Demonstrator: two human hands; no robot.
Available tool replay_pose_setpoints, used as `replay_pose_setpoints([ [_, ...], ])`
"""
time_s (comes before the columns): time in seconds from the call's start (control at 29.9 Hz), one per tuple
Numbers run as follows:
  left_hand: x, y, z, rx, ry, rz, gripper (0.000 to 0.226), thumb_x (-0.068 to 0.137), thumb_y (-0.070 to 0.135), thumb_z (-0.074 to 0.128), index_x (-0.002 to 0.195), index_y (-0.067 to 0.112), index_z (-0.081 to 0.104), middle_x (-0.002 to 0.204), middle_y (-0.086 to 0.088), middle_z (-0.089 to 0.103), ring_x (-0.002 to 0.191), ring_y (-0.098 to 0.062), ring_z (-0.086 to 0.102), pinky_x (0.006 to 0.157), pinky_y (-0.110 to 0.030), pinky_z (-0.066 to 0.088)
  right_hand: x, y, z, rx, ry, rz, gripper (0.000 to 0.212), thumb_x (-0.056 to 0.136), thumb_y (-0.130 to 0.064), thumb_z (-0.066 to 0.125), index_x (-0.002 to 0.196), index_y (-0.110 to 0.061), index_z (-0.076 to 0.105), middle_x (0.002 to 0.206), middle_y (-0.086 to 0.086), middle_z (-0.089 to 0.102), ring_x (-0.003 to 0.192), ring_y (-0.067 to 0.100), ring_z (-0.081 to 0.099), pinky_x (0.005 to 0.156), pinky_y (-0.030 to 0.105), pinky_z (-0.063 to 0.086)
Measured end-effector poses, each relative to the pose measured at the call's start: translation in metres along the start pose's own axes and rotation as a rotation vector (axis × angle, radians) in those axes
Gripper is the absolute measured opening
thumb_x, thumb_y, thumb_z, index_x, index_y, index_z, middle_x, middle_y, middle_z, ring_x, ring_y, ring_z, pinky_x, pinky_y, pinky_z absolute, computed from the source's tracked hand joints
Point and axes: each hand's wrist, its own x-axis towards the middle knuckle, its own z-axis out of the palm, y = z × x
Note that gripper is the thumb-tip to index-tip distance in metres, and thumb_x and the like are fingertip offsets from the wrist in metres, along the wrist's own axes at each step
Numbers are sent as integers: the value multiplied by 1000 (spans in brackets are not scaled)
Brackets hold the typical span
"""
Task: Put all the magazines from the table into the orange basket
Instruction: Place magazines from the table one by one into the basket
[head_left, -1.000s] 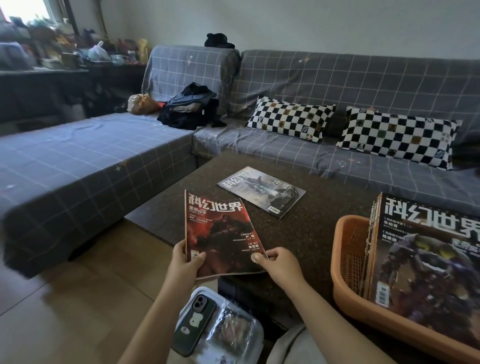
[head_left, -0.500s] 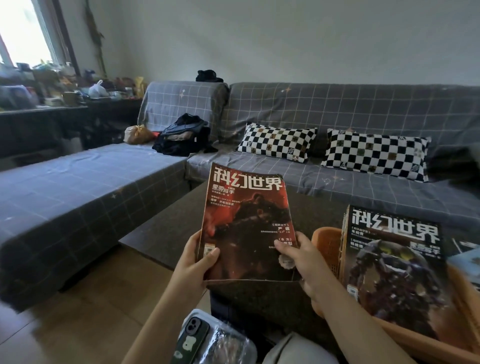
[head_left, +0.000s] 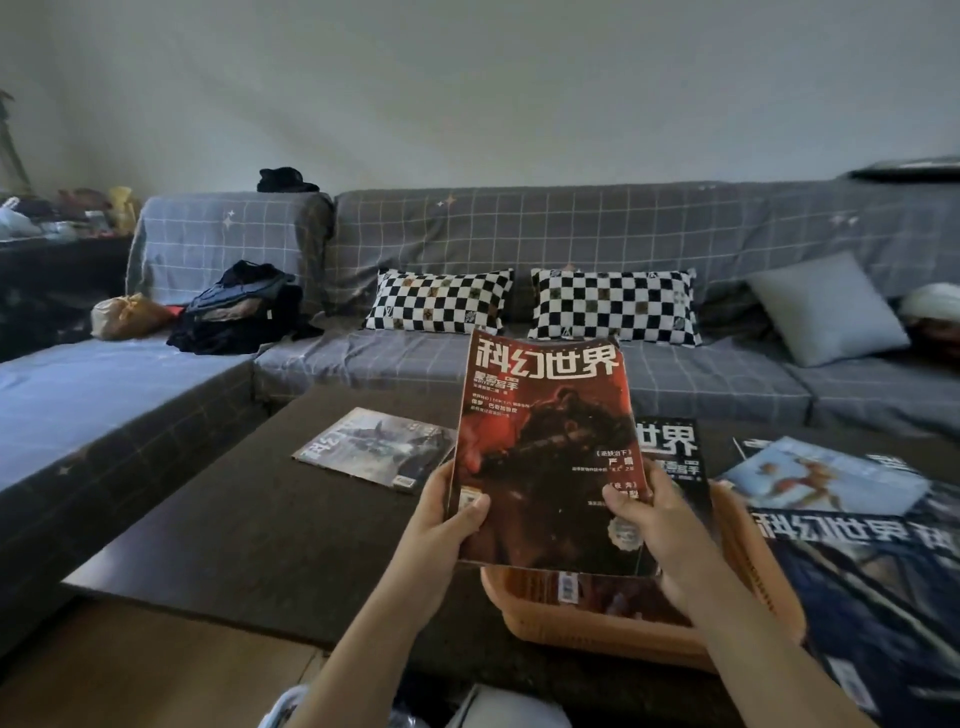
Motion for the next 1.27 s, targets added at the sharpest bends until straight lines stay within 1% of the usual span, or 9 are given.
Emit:
replay_pose_setpoints([
  [0.17,24,-25,44,245,-47,-116,39,93,24,60,126,39,47,115,5,68,102,-16,68,87,-40,57,-1,12,-49,-106,171,-27,26,86,-21,65,105,-33,51,95,-12,64,77,3,67,60,23,52],
  [0.33,35,-47,74,630,29,-137,25,90,39,60,111,45,47,94,22,62,73,4,66,51,-9,48,4,32,-76,-367,257,-88,53,86,-18,64,128,-42,39,120,-14,48,111,10,48,94,33,40],
  [0.43,38,-57,78,847,87,-49,18,86,40,65,96,45,51,77,24,63,63,10,62,54,-11,47,7,41,-80,-550,301,-76,57,86,-22,64,136,-31,37,130,-8,50,120,18,49,101,42,42],
  [0.57,41,-64,75,968,115,18,35,86,32,67,114,45,50,94,26,59,78,8,54,69,-15,47,9,43,-77,-705,352,-82,51,86,-22,64,131,-27,41,124,-3,57,112,18,56,89,32,44],
  [0.8,38,-70,71,1007,188,43,37,90,29,61,127,28,57,118,9,60,87,0,57,65,-10,43,9,40,-73,-839,386,-26,49,84,-17,66,128,-24,47,135,-1,48,126,21,45,104,43,41],
  [0.94,38,-67,73,976,200,-22,29,93,28,57,122,30,61,115,9,63,66,3,57,42,-5,40,9,42,-74,-801,385,-42,38,86,-18,62,122,-27,51,123,-5,55,100,9,53,83,25,43],
  [1.04,36,-67,72,942,174,-40,20,94,27,56,110,33,65,86,18,67,60,7,63,38,-5,38,11,46,-77,-785,383,-37,30,88,-22,60,116,-31,53,95,-14,54,73,-3,45,63,12,33],
  [1.14,35,-65,72,915,188,-67,19,94,28,56,109,36,65,73,22,59,57,13,60,37,-5,37,13,49,-78,-771,415,-36,23,88,-23,60,102,-39,51,74,-24,42,61,-6,41,52,11,27],
  [1.27,35,-65,72,862,196,-78,14,94,28,57,100,36,66,59,22,59,52,14,59,36,-6,39,12,50,-76,-792,446,-34,25,88,-26,60,90,-43,41,69,-25,44,55,-5,45,46,11,28],
])
